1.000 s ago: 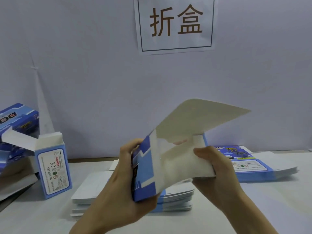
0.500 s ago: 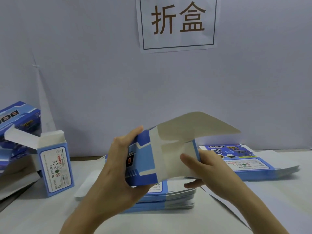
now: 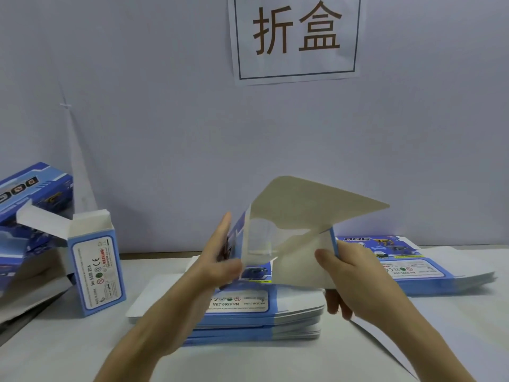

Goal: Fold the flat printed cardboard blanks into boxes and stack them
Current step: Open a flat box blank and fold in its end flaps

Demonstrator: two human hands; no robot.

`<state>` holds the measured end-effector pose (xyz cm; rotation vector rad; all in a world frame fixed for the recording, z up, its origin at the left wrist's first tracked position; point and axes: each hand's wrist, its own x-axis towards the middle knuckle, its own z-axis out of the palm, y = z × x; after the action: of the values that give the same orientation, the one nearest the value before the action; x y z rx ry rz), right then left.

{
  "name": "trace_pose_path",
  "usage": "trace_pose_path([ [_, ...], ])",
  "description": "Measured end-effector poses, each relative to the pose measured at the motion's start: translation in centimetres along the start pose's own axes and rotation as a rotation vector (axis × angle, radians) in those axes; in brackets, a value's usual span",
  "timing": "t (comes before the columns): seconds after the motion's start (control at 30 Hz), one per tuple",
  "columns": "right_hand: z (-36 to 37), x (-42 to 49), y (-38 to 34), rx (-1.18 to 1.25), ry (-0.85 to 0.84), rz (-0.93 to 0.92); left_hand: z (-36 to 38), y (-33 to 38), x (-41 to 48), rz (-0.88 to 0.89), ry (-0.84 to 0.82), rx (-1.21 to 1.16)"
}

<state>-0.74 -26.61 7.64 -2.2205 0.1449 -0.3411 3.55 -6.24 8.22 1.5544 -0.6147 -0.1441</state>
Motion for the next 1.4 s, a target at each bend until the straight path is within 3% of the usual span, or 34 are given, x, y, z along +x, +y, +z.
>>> trace_pose_path([
  [0.13, 0.1, -0.4, -0.3, -0.038, -0.014, -0.015, 1.6, 1.1, 0.0, 0.001, 0.089, 0.057],
  [0.3, -0.1, -0.5, -0.3, -0.066, -0.05, -0.046, 1.2, 1.3, 1.0, -0.054, 0.067, -0.062],
  [0.4, 0.0, -0.6, -0.2, -0.089, -0.052, -0.075, 0.6, -0.1, 1.2, -0.011, 0.188, 0.116],
  [0.47, 0.2, -0.6, -0.1, -0.135, -0.04, -0.103, -0.1, -0.4, 1.6, -0.073, 0.26, 0.083],
  [0.6, 0.5, -0.5, -0.1, -0.186, -0.02, -0.128, -0.9, 0.1, -0.5, -0.171, 0.108, 0.024],
  [0.7, 0.6, -0.6, -0.3, -0.203, 0.007, -0.129, 0.2, 0.1, -2.0, -0.099, 0.116, 0.183],
  [0.9, 1.6, -1.2, -1.2, -0.28, 0.052, -0.195, 1.2, -1.5, -1.7, 0.002, 0.524, 0.544],
  [1.03, 1.4, -1.0, -1.0, -0.255, 0.022, -0.159, 1.8, -1.9, -1.5, 0.031, 0.63, 0.654],
  [1.4, 1.4, -0.3, -0.3, -0.253, 0.088, -0.148, 1.7, -2.2, -1.1, 0.116, 0.565, 0.84],
])
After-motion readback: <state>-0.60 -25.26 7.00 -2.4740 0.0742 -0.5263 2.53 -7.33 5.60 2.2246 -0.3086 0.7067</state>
